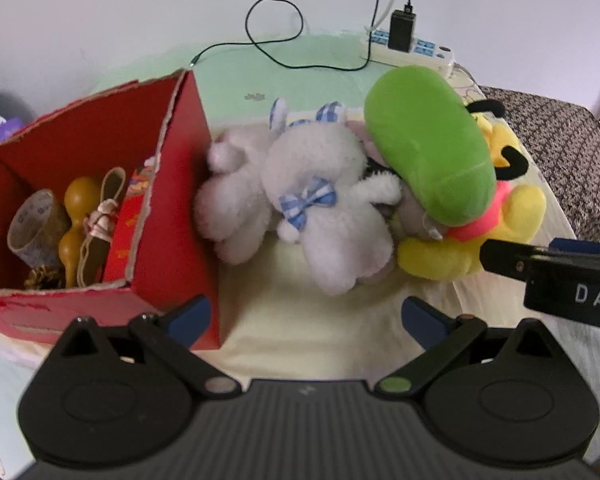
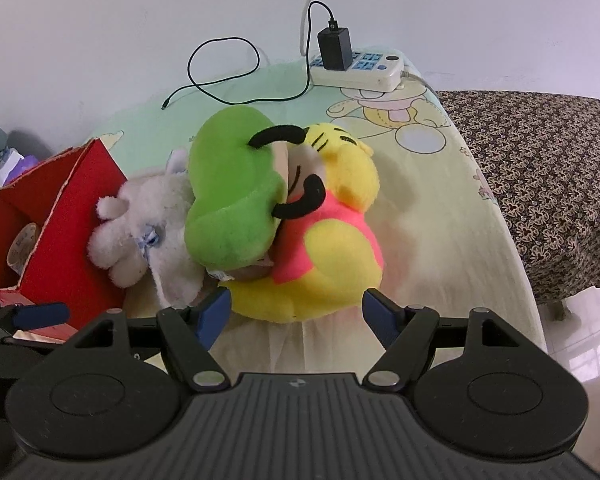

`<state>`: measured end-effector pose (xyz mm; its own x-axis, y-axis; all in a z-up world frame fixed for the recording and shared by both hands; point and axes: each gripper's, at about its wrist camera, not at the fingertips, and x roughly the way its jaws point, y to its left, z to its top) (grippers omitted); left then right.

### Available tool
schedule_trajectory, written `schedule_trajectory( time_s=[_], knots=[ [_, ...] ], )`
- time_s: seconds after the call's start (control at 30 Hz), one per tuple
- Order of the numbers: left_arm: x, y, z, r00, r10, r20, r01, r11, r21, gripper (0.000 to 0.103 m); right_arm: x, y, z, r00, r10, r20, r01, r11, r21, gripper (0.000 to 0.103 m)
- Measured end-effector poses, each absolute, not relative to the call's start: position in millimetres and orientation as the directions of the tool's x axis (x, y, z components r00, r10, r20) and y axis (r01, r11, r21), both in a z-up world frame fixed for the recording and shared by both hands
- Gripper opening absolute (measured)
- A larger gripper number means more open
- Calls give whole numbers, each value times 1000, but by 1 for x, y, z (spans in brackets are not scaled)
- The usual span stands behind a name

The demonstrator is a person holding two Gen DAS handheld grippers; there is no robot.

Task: Organize objects
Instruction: 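Move the right gripper toward the green plush on the toy pile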

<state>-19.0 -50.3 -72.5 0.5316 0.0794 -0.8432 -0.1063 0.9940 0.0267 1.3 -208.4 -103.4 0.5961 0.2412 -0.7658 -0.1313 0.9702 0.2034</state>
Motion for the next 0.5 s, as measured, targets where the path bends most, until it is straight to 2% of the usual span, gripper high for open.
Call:
schedule_trajectory(
  time_s=[0.5],
  knots=[
    [-10, -55, -86, 492, 107, -864, -134, 990, 46, 101, 4, -213, -110, 585, 248, -772, -147, 969, 199, 75]
  ],
)
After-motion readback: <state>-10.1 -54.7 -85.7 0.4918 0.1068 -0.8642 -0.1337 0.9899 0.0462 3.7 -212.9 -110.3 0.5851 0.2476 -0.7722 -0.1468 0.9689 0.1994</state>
